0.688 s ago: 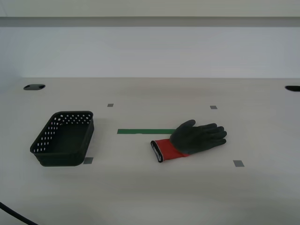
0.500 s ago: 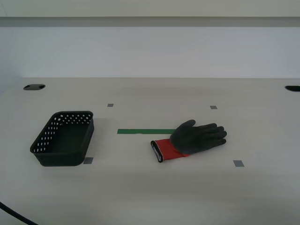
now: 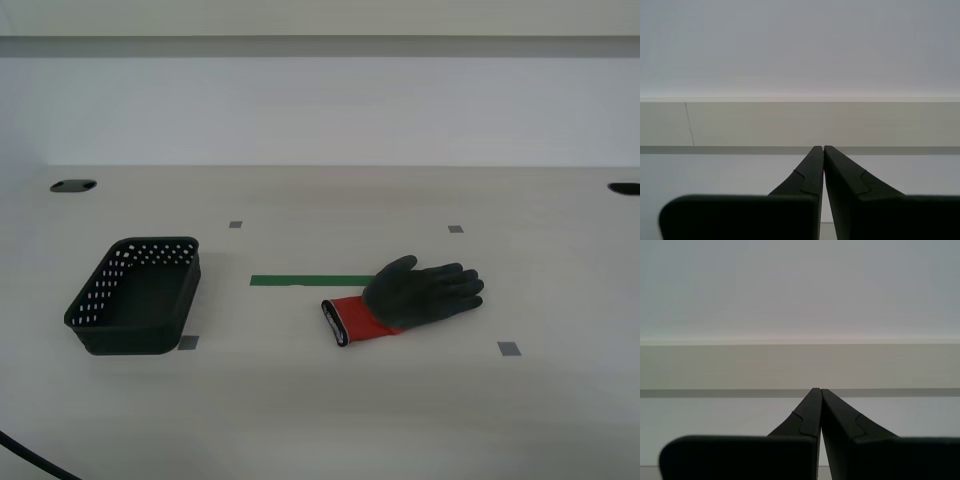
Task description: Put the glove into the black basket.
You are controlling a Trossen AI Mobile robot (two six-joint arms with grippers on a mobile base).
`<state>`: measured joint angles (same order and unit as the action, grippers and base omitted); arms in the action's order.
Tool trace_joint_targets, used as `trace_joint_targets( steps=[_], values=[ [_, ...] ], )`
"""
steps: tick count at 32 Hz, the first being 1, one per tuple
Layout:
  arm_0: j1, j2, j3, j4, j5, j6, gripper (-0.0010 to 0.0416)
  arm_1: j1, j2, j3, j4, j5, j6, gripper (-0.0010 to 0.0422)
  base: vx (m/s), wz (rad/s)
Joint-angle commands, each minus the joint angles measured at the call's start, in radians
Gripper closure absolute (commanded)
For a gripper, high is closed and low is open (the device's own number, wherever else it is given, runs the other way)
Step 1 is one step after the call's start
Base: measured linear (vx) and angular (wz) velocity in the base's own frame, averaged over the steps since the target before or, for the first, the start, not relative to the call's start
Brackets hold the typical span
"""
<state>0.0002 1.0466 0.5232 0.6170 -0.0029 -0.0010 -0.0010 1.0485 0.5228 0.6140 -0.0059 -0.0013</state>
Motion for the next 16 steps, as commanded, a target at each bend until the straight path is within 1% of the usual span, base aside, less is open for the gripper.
trace_joint_targets(
  steps=[1, 16],
  values=[
    [0.000, 0.000, 0.001, 0.003, 0.000, 0.000, 0.0405, 0.000, 0.000, 0.000, 0.004, -0.001, 0.001, 0.0412, 0.000, 0.000],
    [0.000, 0.000, 0.001, 0.003, 0.000, 0.000, 0.0405, 0.000, 0.000, 0.000, 0.004, -0.001, 0.001, 0.0412, 0.000, 0.000]
  ],
)
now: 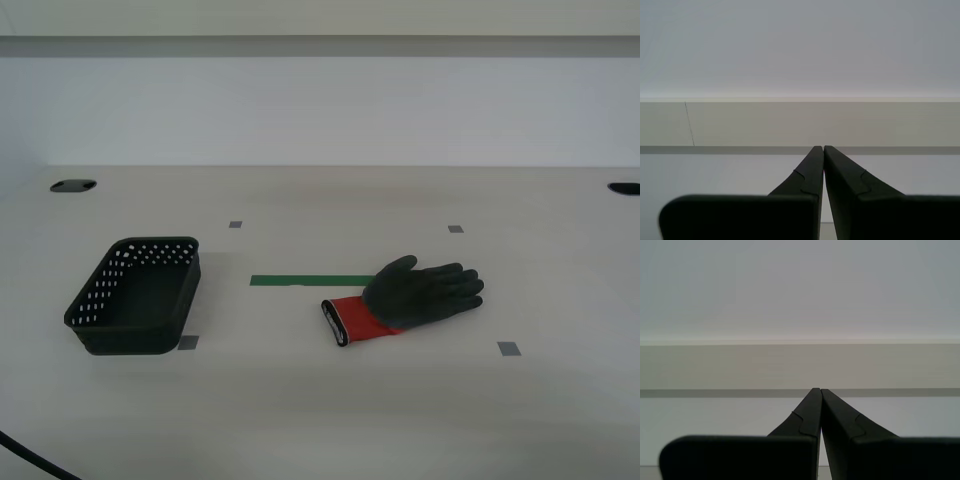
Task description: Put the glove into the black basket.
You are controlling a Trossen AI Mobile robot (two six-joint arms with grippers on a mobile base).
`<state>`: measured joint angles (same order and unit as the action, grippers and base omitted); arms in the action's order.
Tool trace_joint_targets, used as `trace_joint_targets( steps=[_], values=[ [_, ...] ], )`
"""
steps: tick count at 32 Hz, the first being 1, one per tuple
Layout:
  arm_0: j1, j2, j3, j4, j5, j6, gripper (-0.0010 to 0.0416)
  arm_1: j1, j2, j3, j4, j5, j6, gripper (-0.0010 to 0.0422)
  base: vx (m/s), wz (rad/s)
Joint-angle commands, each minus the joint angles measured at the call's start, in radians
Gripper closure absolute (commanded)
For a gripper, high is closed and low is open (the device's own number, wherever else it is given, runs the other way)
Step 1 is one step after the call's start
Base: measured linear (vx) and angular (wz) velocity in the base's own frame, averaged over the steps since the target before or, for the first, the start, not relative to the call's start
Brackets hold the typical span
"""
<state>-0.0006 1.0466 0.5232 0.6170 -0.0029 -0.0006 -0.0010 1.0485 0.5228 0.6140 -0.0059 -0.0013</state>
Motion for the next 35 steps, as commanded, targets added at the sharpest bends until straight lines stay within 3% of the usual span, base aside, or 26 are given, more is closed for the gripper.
trace_joint_targets(
  steps=[1, 17, 19, 21, 22, 23, 28, 35],
  values=[
    [0.000, 0.000, 0.001, 0.003, 0.000, 0.000, 0.0405, 0.001, 0.000, 0.000, 0.004, -0.001, 0.001, 0.0412, 0.000, 0.000],
    [0.000, 0.000, 0.001, 0.003, 0.000, 0.000, 0.0405, 0.000, 0.000, 0.006, 0.005, 0.000, -0.002, 0.0412, 0.000, 0.000],
    [0.000, 0.000, 0.001, 0.002, 0.000, 0.000, 0.0405, 0.000, 0.000, 0.015, -0.009, 0.004, -0.045, 0.0412, 0.000, 0.000],
    [0.000, 0.000, 0.001, 0.003, 0.000, 0.000, 0.0405, -0.001, 0.000, 0.037, -0.071, 0.061, -0.078, 0.0412, 0.000, 0.000],
    [0.001, 0.000, 0.001, 0.003, 0.000, 0.000, 0.0405, -0.002, 0.000, 0.063, -0.140, 0.119, -0.101, 0.0412, 0.000, 0.000],
    [0.000, 0.000, 0.001, 0.003, 0.000, 0.000, 0.0405, -0.006, 0.000, 0.079, -0.182, 0.136, -0.109, 0.0412, 0.000, 0.000],
    [0.001, 0.000, 0.001, 0.003, 0.000, 0.000, 0.0405, -0.099, 0.000, 0.192, -0.436, 0.138, -0.102, 0.0412, 0.000, 0.000],
    [0.000, 0.000, 0.001, 0.003, 0.000, 0.000, 0.0405, -0.318, 0.056, 0.310, -0.553, 0.138, -0.058, 0.0412, 0.000, 0.000]
  ],
)
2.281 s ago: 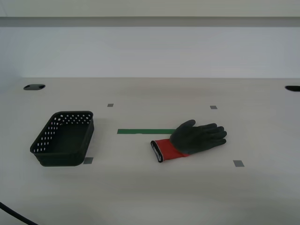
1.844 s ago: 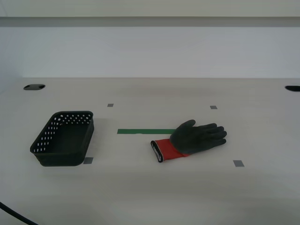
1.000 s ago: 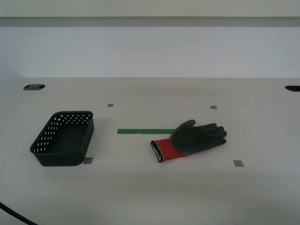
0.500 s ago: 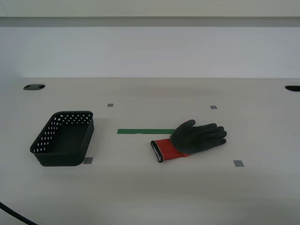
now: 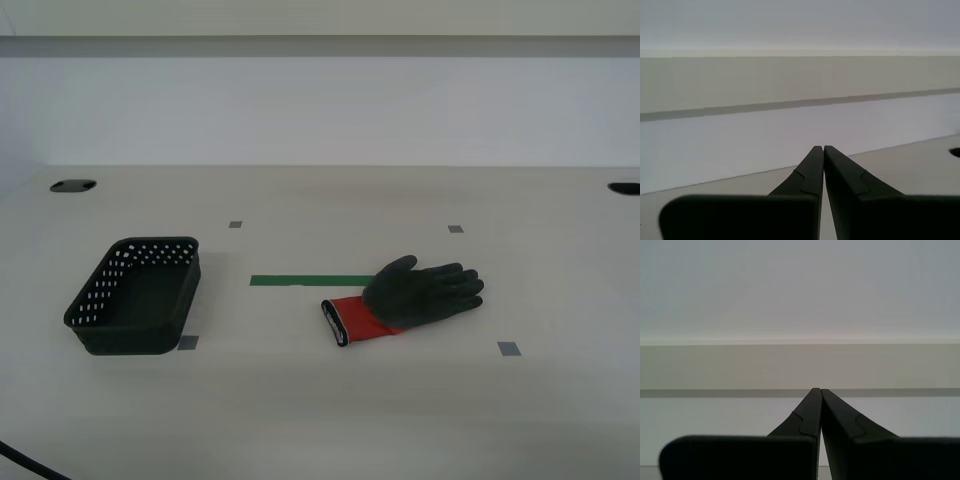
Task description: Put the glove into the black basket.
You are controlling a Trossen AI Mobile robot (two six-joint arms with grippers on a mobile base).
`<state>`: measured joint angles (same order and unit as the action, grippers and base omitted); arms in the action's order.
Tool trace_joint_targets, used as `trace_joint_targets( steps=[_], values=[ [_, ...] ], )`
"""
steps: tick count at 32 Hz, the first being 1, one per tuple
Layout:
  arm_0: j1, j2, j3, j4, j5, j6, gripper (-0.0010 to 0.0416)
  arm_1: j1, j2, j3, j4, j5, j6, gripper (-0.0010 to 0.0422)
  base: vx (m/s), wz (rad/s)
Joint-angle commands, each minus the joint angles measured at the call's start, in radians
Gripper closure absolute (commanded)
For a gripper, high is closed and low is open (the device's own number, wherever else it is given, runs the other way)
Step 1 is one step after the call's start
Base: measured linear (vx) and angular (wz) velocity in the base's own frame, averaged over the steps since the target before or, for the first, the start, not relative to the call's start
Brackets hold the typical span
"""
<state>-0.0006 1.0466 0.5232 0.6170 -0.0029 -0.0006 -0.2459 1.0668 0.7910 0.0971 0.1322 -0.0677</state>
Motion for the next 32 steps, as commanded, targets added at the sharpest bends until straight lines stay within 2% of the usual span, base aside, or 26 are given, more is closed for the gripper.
trace_joint_targets(
  steps=[1, 5, 7, 10, 11, 13, 14, 15, 17, 21, 23, 27, 32],
  values=[
    [0.001, 0.000, 0.001, 0.002, 0.000, 0.000, 0.0405, -0.101, 0.051, 0.061, -0.060, 0.000, 0.008, 0.0412, 0.000, 0.000],
    [0.000, 0.000, 0.001, 0.001, 0.000, 0.000, 0.0405, -0.201, 0.182, 0.153, -0.148, 0.000, 0.010, 0.0412, 0.000, 0.000],
    [0.000, 0.000, 0.001, 0.001, 0.000, 0.000, 0.0405, -0.247, 0.292, 0.222, -0.190, 0.002, 0.016, 0.0412, 0.000, 0.000],
    [0.000, 0.000, 0.001, 0.002, 0.000, 0.000, 0.0405, -0.284, 0.396, 0.288, -0.212, 0.002, 0.021, 0.0412, 0.000, 0.000],
    [0.000, 0.000, 0.001, 0.002, 0.000, 0.000, 0.0405, -0.306, 0.448, 0.327, -0.228, 0.002, 0.038, 0.0412, 0.000, 0.000],
    [0.001, 0.000, 0.001, 0.003, 0.000, 0.000, 0.0405, -0.347, 0.571, 0.426, -0.283, 0.002, 0.126, 0.0412, 0.000, 0.000],
    [0.000, 0.000, 0.001, 0.003, 0.000, 0.000, 0.0405, -0.358, 0.599, 0.454, -0.303, 0.002, 0.148, 0.0412, 0.000, 0.000],
    [0.001, 0.000, 0.001, 0.002, 0.000, 0.000, 0.0405, -0.388, 0.696, 0.549, -0.376, 0.002, 0.166, 0.0412, 0.000, 0.000],
    [0.001, 0.000, 0.001, 0.002, 0.000, 0.000, 0.0405, -0.419, 0.807, 0.655, -0.432, 0.018, 0.169, 0.0412, 0.000, 0.000],
    [0.001, 0.000, 0.001, -0.011, 0.000, 0.000, 0.0405, -0.451, 0.947, 0.779, -0.452, 0.043, 0.180, 0.0412, -0.003, 0.010],
    [0.001, 0.000, 0.001, -0.017, 0.000, 0.000, 0.0405, -0.468, 1.004, 0.835, -0.460, 0.042, 0.182, 0.0412, 0.000, 0.000],
    [0.000, 0.000, 0.001, -0.027, 0.000, 0.000, 0.0405, -0.496, 1.211, 1.016, -0.503, 0.043, 0.181, 0.0412, 0.000, 0.000],
    [0.001, 0.000, 0.001, -0.035, 0.000, 0.000, 0.0405, -0.514, 1.431, 1.225, -0.642, 0.042, 0.176, 0.0412, 0.000, 0.000]
  ],
)
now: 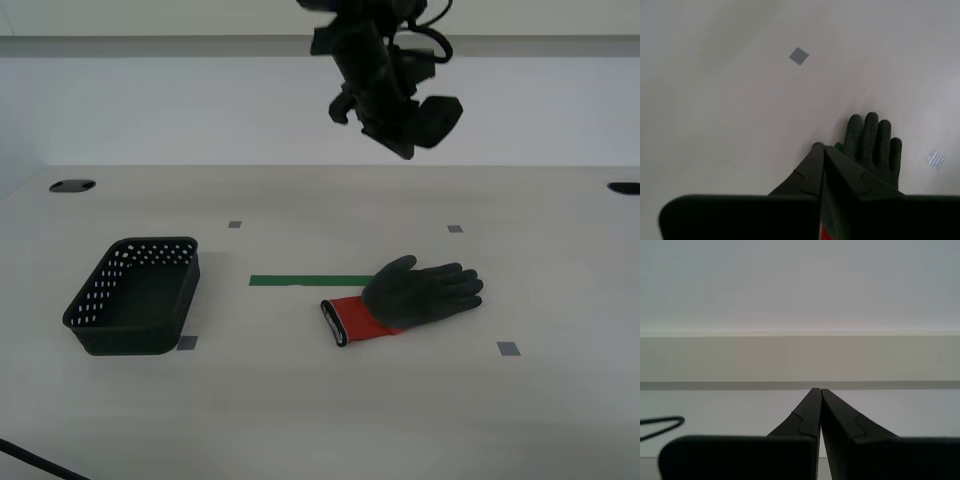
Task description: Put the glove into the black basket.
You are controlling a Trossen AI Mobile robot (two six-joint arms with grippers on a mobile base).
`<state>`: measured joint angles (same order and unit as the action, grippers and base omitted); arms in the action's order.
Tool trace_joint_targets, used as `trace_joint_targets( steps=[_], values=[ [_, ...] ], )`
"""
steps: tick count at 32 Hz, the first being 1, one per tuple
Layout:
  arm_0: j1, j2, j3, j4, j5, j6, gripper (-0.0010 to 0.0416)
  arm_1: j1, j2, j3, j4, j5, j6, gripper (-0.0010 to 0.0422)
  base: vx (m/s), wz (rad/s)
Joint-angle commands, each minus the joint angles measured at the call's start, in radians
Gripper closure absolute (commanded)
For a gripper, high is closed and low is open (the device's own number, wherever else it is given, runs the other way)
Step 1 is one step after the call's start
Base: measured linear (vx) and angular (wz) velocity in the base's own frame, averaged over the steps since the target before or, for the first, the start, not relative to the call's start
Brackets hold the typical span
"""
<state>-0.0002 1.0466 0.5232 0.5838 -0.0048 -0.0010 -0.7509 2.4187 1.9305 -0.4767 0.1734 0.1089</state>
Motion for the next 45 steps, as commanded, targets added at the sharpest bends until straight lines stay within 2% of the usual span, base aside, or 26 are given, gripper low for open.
trace_joint_targets(
  steps=[1, 9, 15, 17, 20, 21, 23, 24, 29, 32, 37, 42, 45],
  values=[
    [0.000, 0.000, 0.001, 0.000, 0.002, 0.000, 0.0405, -0.013, 0.134, 0.134, -0.097, -0.002, -0.006, 0.0412, 0.000, 0.000],
    [0.000, 0.000, 0.001, -0.017, 0.002, 0.000, 0.0405, -0.069, 0.364, 0.355, -0.240, -0.003, -0.023, 0.0412, 0.000, 0.000],
    [0.000, 0.000, 0.001, -0.021, 0.002, 0.000, 0.0405, -0.133, 0.407, 0.386, -0.277, -0.004, 0.004, 0.0411, 0.000, 0.000],
    [0.000, 0.000, 0.001, -0.024, 0.002, 0.000, 0.0405, -0.147, 0.408, 0.375, -0.271, -0.007, -0.001, 0.0384, 0.000, 0.000],
    [0.000, 0.000, 0.001, -0.024, 0.002, 0.000, 0.0405, -0.150, 0.408, 0.372, -0.255, -0.026, -0.004, 0.0315, 0.000, 0.000],
    [0.000, 0.000, 0.001, -0.024, 0.002, 0.000, 0.0405, -0.150, 0.408, 0.372, -0.252, -0.084, -0.004, 0.0274, 0.000, 0.000],
    [0.000, 0.000, 0.001, -0.024, 0.002, 0.000, 0.0405, -0.150, 0.408, 0.370, -0.256, -0.148, -0.013, 0.0231, 0.000, 0.000],
    [0.000, 0.000, 0.001, -0.024, 0.002, 0.000, 0.0405, -0.149, 0.408, 0.361, -0.256, -0.157, -0.024, 0.0201, 0.000, 0.000],
    [0.000, 0.000, 0.001, -0.024, 0.002, 0.000, 0.0405, -0.160, 0.408, 0.341, -0.238, -0.159, -0.070, 0.0127, 0.000, 0.000],
    [0.000, 0.000, 0.001, -0.024, 0.002, 0.000, 0.0405, -0.173, 0.408, 0.336, -0.221, -0.159, -0.112, 0.0132, 0.000, 0.000],
    [0.000, 0.000, 0.001, -0.024, 0.002, 0.000, 0.0405, -0.181, 0.408, 0.289, -0.209, -0.159, -0.124, 0.0157, 0.000, 0.000],
    [0.000, 0.000, 0.001, -0.024, 0.002, 0.000, 0.0405, -0.182, 0.408, 0.275, -0.207, -0.157, -0.128, 0.0155, 0.000, 0.000],
    [0.000, 0.000, 0.001, -0.024, 0.002, 0.000, 0.0405, -0.183, 0.408, 0.274, -0.203, -0.139, -0.141, 0.0156, 0.000, 0.000]
  ],
)
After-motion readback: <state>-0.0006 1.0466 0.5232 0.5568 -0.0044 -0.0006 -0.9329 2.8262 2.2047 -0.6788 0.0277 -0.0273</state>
